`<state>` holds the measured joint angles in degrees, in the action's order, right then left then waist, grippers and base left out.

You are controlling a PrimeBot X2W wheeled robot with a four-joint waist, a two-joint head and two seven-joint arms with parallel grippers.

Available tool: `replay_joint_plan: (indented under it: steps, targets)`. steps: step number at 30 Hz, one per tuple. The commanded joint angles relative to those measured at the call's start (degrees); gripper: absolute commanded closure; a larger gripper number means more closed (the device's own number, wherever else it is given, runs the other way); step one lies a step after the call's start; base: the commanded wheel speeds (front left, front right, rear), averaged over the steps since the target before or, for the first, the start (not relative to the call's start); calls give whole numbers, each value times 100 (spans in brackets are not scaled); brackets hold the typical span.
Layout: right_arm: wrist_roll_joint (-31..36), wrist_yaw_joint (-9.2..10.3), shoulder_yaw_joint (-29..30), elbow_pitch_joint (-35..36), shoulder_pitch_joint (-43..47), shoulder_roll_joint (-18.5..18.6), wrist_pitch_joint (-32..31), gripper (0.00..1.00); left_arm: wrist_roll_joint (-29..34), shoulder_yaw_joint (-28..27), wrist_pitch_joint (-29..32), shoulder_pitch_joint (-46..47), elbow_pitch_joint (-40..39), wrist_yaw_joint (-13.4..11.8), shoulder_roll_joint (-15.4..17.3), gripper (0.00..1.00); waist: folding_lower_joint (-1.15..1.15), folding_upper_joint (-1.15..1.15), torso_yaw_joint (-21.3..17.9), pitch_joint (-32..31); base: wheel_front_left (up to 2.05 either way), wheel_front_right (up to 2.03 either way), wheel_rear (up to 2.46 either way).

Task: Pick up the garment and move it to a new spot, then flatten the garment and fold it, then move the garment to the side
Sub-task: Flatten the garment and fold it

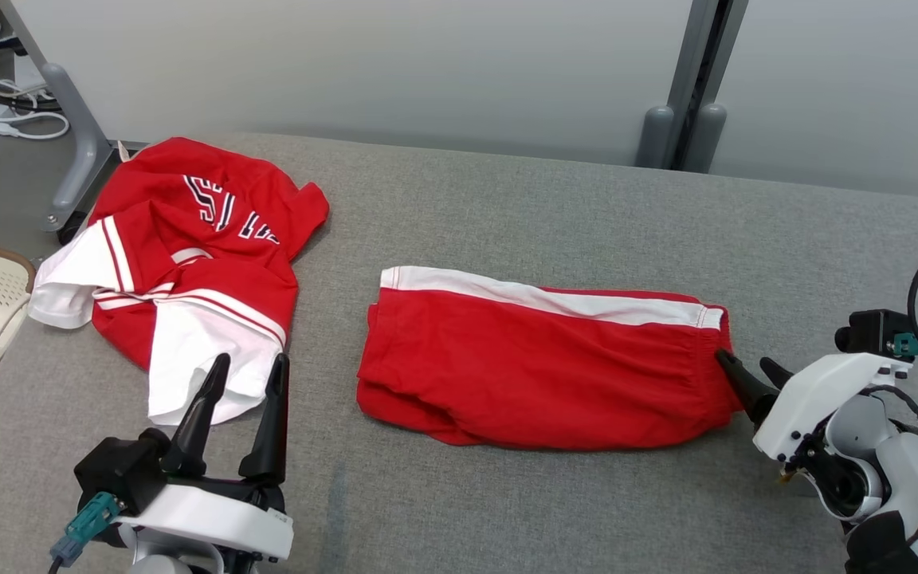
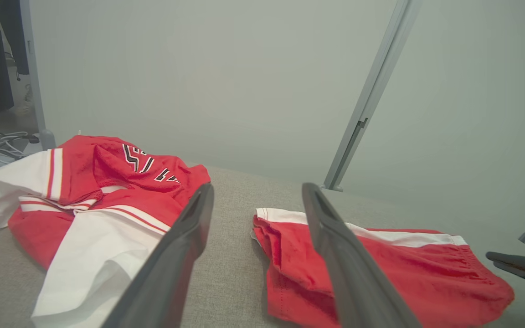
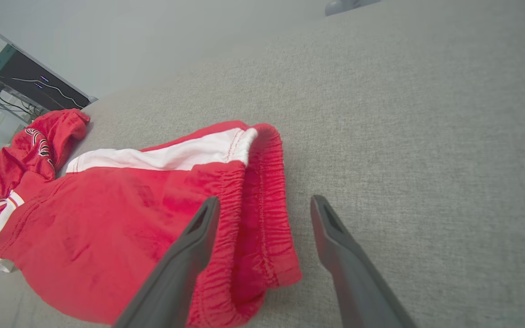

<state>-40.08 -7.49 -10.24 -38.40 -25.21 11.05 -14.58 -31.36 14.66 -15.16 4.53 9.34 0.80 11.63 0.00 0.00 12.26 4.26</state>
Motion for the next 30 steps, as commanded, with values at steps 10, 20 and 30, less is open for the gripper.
replay_joint_plan:
  steps: [10, 20, 30]
  targets:
    - [-40, -2, 62, -587, -270, -70, -466, 0, 166, -153, -12, 150, 169, 110, -78, 0, 0, 0, 197, 95, 0, 0, 0]
    - [-11, -1, 270, -1177, -246, -130, -513, 0, 225, -176, -12, 198, 288, 190, -126, 0, 0, 0, 319, 92, 0, 0, 0]
    - [-360, -1, 228, -1261, -269, -387, -676, 0, 264, -184, -12, 239, 314, 205, -128, 0, 0, 0, 338, 140, 0, 0, 0]
